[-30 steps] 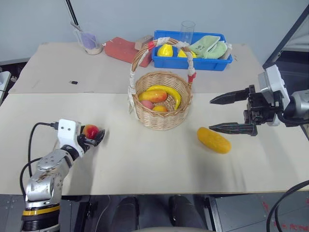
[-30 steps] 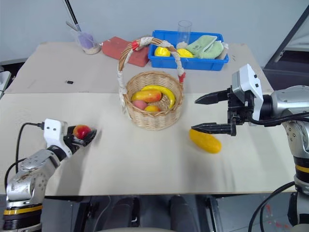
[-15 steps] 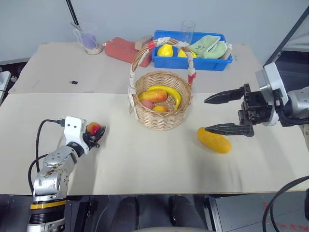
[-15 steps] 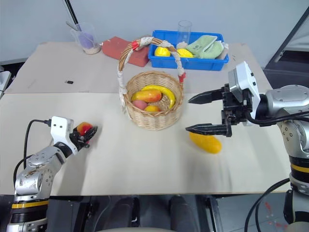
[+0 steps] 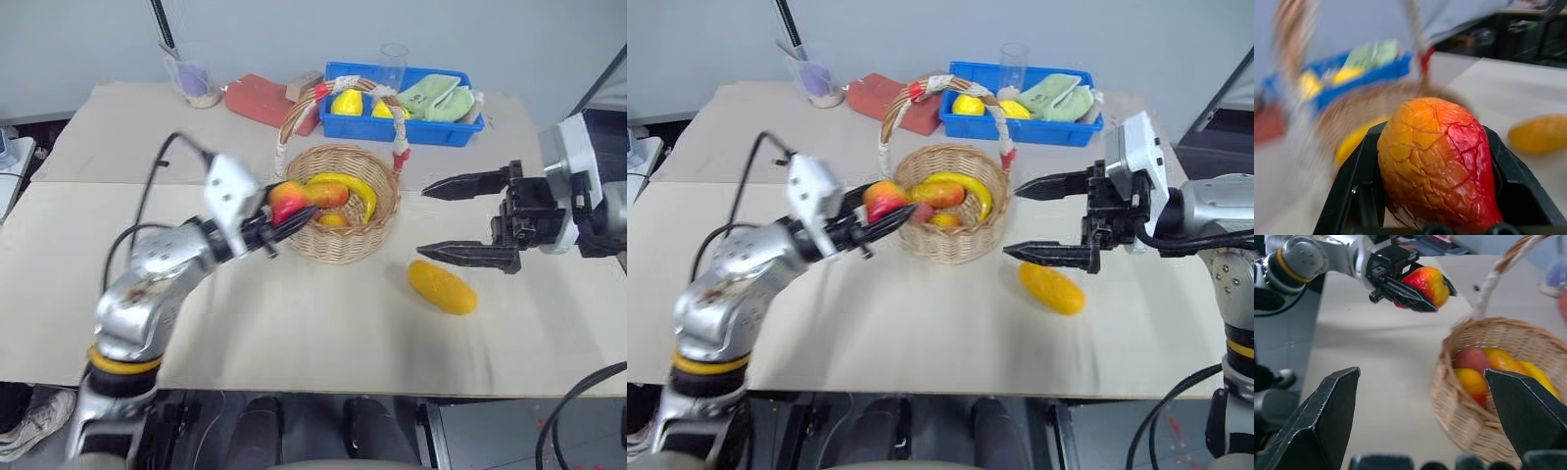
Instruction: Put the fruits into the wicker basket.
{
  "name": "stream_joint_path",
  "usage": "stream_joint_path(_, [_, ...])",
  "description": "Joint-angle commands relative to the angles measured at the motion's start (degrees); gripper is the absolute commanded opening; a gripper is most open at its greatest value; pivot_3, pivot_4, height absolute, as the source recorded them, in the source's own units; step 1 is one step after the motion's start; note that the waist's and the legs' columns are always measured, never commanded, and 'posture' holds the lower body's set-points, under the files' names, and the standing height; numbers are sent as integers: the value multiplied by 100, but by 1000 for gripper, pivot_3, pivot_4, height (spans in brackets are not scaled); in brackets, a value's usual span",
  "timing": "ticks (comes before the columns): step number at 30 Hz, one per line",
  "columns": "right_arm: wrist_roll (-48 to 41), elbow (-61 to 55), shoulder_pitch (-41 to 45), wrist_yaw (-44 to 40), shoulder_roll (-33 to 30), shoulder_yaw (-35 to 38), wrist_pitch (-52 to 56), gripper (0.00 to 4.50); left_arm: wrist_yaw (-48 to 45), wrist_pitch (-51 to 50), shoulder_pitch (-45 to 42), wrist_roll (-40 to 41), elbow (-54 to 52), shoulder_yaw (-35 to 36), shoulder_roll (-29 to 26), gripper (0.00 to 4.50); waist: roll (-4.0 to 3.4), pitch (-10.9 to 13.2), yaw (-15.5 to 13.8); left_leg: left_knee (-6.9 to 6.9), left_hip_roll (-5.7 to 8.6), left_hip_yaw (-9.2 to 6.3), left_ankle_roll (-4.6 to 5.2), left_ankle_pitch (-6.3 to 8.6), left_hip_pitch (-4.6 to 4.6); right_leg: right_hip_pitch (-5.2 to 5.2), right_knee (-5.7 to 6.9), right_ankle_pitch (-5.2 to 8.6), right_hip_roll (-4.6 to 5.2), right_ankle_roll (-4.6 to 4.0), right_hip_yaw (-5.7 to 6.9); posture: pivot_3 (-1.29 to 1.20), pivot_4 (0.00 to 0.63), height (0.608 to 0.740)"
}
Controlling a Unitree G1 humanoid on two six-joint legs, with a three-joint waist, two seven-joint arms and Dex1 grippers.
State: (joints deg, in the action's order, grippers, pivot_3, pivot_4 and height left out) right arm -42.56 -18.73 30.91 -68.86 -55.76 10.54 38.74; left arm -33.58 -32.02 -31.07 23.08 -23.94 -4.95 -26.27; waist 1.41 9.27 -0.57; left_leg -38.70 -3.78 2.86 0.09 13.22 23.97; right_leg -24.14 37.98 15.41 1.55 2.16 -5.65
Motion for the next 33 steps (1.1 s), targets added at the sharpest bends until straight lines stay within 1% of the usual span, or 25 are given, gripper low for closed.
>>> stream_joint_path(1, [-137, -191, -74, 183, -107, 362, 46, 4500, 303, 595, -377, -783, 623, -405, 234, 1814, 0, 0, 30, -9, 0, 0, 11, 6, 0, 0, 0, 0, -4, 0, -6, 0, 150, 732])
stream_joint_path(4, [-175, -294, -266, 271, -150, 494, 72, 4500, 436, 1104, -695, -1223, 1248, -651, 552, 1814, 0, 0, 26, -13, -1, -5, 11, 6, 4, -3, 2, 0, -7, 0, -6, 0, 150, 732])
stream_joint_path(6, [-205, -359, -346, 319, -175, 546, 90, 4500, 468, 1368, -777, -1423, 1512, -696, 652, 1814, 0, 0, 27, -16, 0, -6, 11, 6, 10, -5, 1, 0, -6, 0, -5, 0, 150, 732])
stream_joint_path(8, [-248, -412, -406, 387, -196, 611, 112, 4500, 452, 1520, -792, -1484, 1665, -648, 725, 2834, 0, 0, 20, -17, 0, -7, 11, 6, 14, -6, 0, 1, -6, 1, -5, 0, 150, 732])
stream_joint_path(9, [-261, -436, -448, 417, -208, 646, 113, 4500, 423, 1579, -795, -1519, 1702, -635, 735, 3157, 0, 0, 21, -17, 0, -7, 12, 6, 14, -6, 0, 1, -6, 1, -5, 0, 150, 732])
stream_joint_path(11, [-285, -474, -557, 461, -226, 717, 121, 4500, 350, 1608, -784, -1467, 1718, -558, 754, 4069, 0, 0, 15, -17, 0, -7, 12, 6, 14, -7, 0, 1, -6, 1, -5, 0, 150, 732])
stream_joint_path(12, [-287, -488, -609, 471, -236, 740, 111, 4500, 307, 1622, -771, -1452, 1710, -534, 741, 4445, 0, 0, 12, -18, 0, -8, 12, 6, 14, -7, 1, 1, -6, 2, -4, 0, 150, 732])
stream_joint_path(19, [-220, -462, -724, 482, -307, 786, 28, 4500, -145, 1511, -685, -1249, 1482, -432, 566, 4445, 0, 0, 3, -20, 0, -8, 12, 6, 16, -7, 1, 1, -6, 3, -4, 0, 150, 732])
stream_joint_path(28, [-30, -314, -939, 471, -453, 878, -124, 4500, -1214, 974, -525, -439, 833, -23, -237, 4445, 0, 0, 7, -20, -1, -8, 12, 6, 16, -6, 0, 2, -6, 4, -3, 0, 150, 732])
stream_joint_path(33, [111, -337, -1205, 500, -513, 984, -189, 4500, -1686, 458, -473, 253, 497, 291, -660, 4445, 0, 0, 5, -20, -1, -8, 12, 6, 16, -7, 0, 3, -5, 6, -2, 0, 150, 732])
